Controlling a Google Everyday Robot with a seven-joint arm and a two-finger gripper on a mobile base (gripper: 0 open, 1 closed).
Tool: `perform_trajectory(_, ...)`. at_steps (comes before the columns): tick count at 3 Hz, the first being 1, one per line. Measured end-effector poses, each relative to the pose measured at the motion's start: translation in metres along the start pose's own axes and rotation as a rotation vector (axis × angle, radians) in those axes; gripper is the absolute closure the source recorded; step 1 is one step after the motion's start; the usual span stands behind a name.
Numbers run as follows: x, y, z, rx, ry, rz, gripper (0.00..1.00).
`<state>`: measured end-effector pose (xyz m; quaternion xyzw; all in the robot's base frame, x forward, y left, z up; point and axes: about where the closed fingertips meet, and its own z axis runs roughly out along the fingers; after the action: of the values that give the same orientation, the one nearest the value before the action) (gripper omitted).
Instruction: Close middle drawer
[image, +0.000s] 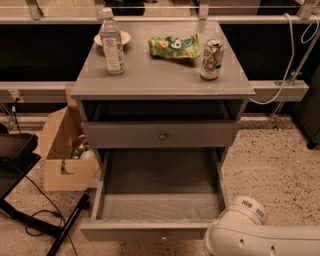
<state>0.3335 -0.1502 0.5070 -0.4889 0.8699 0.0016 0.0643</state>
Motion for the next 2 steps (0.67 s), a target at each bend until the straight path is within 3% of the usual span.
perform_trajectory(1, -0.002, 0.001, 0.003, -0.005, -0.004, -0.004, 1.00)
perform_trajectory(2, -0.014, 0.011, 0.029, -0.050, -0.034, -0.024, 1.00)
